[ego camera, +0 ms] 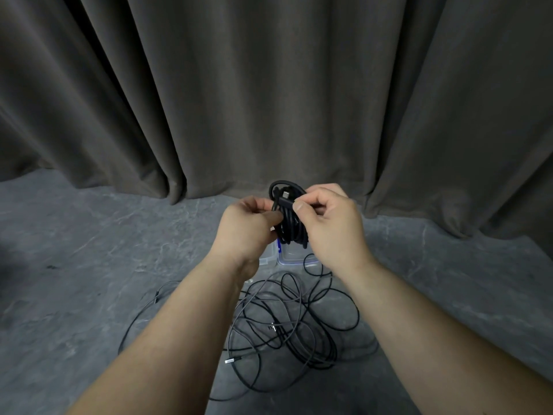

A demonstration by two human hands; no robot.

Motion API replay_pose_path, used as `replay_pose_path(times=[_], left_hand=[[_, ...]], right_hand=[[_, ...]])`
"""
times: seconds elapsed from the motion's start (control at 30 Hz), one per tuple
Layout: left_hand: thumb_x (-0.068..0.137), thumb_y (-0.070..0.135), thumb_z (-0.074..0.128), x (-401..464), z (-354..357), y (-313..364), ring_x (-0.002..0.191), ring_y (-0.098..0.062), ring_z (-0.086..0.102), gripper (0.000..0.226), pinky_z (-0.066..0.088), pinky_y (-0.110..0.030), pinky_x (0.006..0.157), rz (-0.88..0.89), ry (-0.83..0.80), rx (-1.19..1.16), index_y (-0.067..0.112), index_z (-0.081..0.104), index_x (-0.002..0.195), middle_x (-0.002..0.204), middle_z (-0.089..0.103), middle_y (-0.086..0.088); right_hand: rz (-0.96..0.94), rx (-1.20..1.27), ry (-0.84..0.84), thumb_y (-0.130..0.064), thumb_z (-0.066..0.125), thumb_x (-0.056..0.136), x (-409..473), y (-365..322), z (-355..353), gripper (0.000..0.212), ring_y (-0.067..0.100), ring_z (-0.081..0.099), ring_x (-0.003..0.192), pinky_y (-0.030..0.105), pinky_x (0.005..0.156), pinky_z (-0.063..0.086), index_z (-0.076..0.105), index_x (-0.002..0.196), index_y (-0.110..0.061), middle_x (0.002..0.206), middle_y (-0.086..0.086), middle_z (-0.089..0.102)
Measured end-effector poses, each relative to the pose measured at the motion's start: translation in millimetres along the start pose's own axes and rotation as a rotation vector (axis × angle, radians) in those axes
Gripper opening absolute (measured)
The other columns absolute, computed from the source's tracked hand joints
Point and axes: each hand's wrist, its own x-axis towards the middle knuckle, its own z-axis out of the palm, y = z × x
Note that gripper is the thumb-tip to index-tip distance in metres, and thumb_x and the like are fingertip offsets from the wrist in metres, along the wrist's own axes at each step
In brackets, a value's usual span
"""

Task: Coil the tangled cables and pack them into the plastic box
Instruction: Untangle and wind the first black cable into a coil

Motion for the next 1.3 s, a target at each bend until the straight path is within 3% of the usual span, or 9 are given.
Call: replay_pose_path(times=[0.2,0.47,0.6,0.77,0.93,1.1,1.2,1.3], left_hand=[[0.093,0.008,0.059,-1,2,1,0.062,-0.013,0.061,0.025,0.055,-0.031,0.068,-0.131,-0.035,-0.235,0.011,0.051,0.07,0.06,0.063,-0.001],[0.093,0.005,0.059,2,6,1,0.06,-0.017,0.061,0.028,0.057,-0.026,0.052,-0.13,0.068,-0.23,0.011,0.048,0.067,0.064,0.062,-0.007],[0.094,0.006,0.058,3,4,-2,0.063,-0.018,0.058,0.03,0.052,-0.024,0.049,-0.064,0.104,-0.169,0.012,0.045,0.067,0.066,0.057,-0.007],[0.093,0.008,0.06,2,2,-2,0.075,-0.025,0.052,0.03,0.052,-0.036,0.067,0.019,0.126,-0.067,0.012,0.044,0.068,0.073,0.05,-0.012],[0.092,0.005,0.06,1,-3,0,0.074,-0.025,0.05,0.029,0.048,-0.042,0.074,0.111,0.099,0.016,0.013,0.046,0.068,0.074,0.05,-0.012],[0.09,0.008,0.063,0,-4,-3,0.073,-0.023,0.052,0.024,0.052,-0.056,0.082,0.201,0.085,0.065,0.016,0.05,0.071,0.074,0.053,-0.011],[0.079,0.022,0.065,-2,-4,-4,0.07,-0.02,0.051,0.019,0.053,-0.055,0.077,0.28,0.075,0.108,0.027,0.052,0.067,0.069,0.055,-0.001],[0.078,0.023,0.064,-1,-3,-6,0.069,-0.022,0.055,0.013,0.053,-0.056,0.079,0.332,0.064,0.143,0.024,0.053,0.072,0.073,0.06,-0.005]], right_hand=[[0.027,-0.039,-0.009,-0.01,0.067,0.085,-1,-3,-3,0.016,0.008,0.057,0.081,0.008,0.073,0.041,0.067,0.072,-0.02,0.095,-0.006,0.052],[-0.058,-0.084,-0.03,-0.009,0.065,0.088,-6,-3,-1,0.01,-0.006,0.051,0.083,-0.001,0.074,0.035,0.074,0.084,-0.007,0.101,-0.005,0.05],[-0.108,-0.074,-0.024,-0.009,0.064,0.088,-8,1,2,0.013,0.002,0.055,0.089,0.002,0.081,0.039,0.074,0.097,-0.008,0.102,-0.011,0.05],[-0.14,-0.004,-0.032,-0.007,0.07,0.082,-8,4,5,0.015,0.008,0.061,0.094,0.022,0.086,0.05,0.072,0.095,-0.015,0.101,-0.021,0.051],[-0.125,0.036,-0.041,-0.012,0.071,0.081,-8,7,7,0.015,0.015,0.061,0.095,0.04,0.083,0.056,0.074,0.096,-0.015,0.103,-0.019,0.049],[-0.16,0.01,0.0,-0.02,0.069,0.08,-9,6,7,0.017,0.006,0.058,0.089,0.029,0.08,0.053,0.075,0.095,-0.015,0.101,-0.021,0.046],[-0.166,-0.002,0.024,-0.024,0.069,0.079,-9,5,6,0.019,0.008,0.057,0.081,0.027,0.074,0.052,0.076,0.094,-0.015,0.099,-0.021,0.045],[-0.175,-0.001,0.065,-0.021,0.071,0.079,-10,5,6,0.016,0.008,0.054,0.075,0.022,0.07,0.047,0.075,0.093,-0.015,0.098,-0.019,0.045]])
